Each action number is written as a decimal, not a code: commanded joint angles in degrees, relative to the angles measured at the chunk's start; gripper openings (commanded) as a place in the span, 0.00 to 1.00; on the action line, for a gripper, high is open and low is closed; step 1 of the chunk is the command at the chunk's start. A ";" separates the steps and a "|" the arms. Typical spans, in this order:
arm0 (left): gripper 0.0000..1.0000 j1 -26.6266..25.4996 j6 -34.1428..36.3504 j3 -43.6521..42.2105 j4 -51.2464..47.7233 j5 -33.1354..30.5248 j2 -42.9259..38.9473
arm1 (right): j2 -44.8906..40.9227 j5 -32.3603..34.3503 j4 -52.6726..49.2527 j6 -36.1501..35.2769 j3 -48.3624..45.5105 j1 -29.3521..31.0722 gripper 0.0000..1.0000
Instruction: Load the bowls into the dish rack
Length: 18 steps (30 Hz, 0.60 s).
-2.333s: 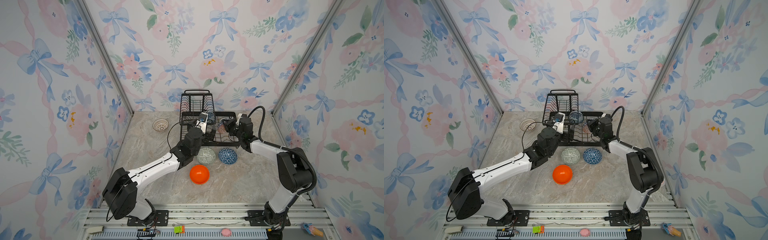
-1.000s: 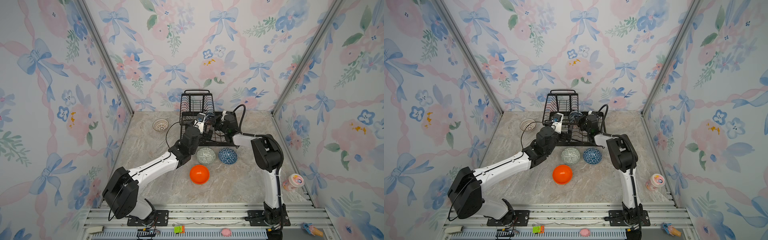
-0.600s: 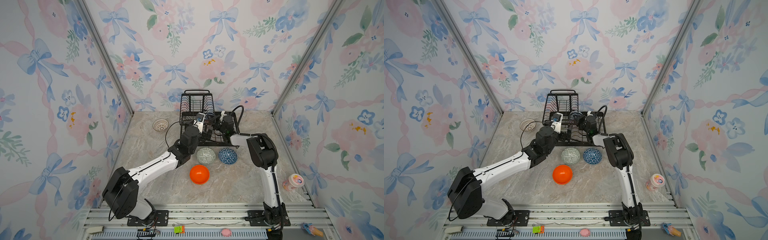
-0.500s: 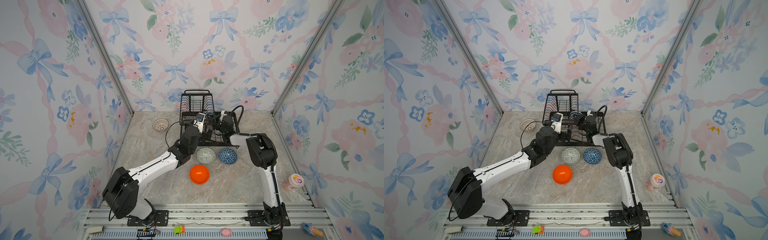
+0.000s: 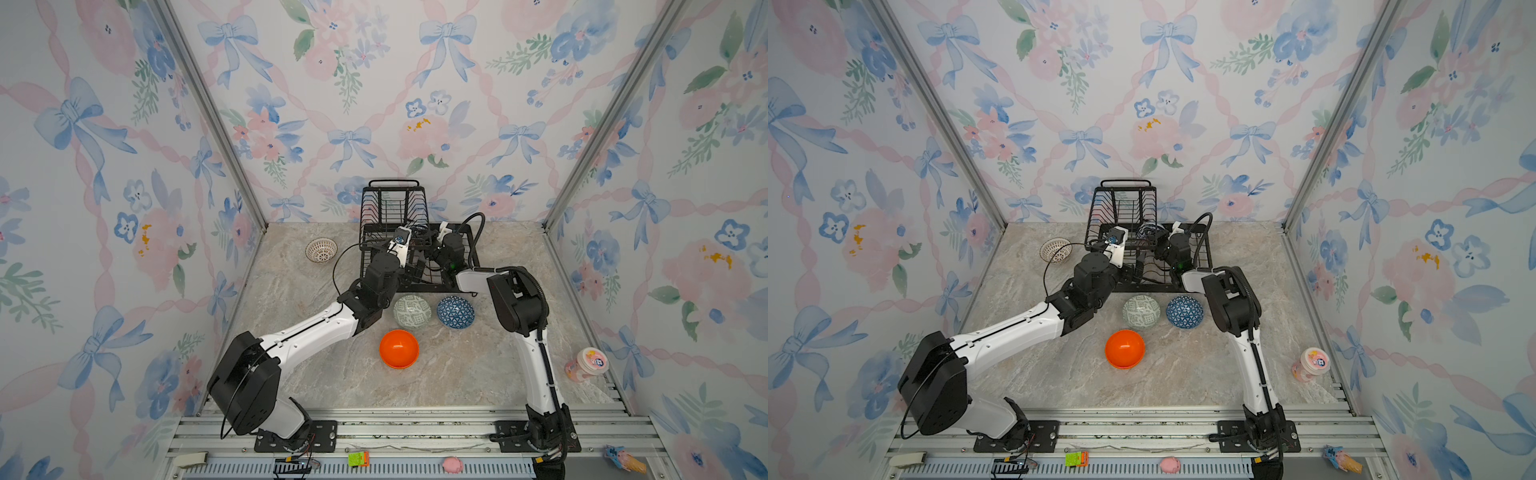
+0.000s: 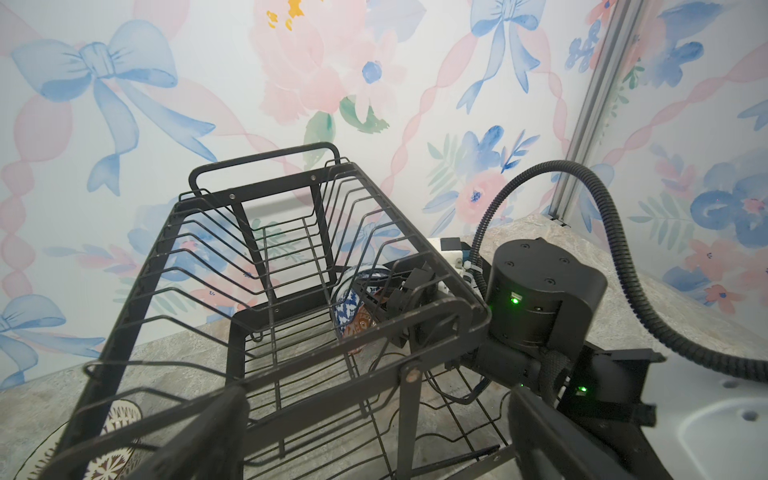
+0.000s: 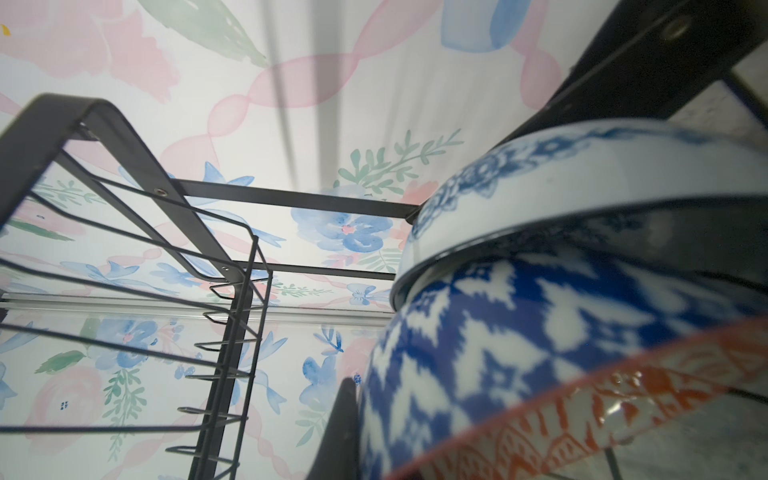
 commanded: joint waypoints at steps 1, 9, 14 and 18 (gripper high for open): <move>0.98 0.38 0.89 -0.42 0.16 0.48 0.77 | 1.17 1.07 6.32 -0.02 1.05 0.73 0.00; 0.98 0.39 0.76 -0.68 0.15 0.48 0.77 | 2.01 2.48 13.29 0.21 -1.68 0.89 0.00; 0.98 0.38 0.67 -0.84 0.16 0.57 0.69 | 2.45 3.16 15.26 0.59 -2.61 1.00 0.00; 0.98 0.36 0.74 -0.92 0.16 0.48 0.57 | 2.14 3.59 16.16 0.68 -3.64 1.04 0.00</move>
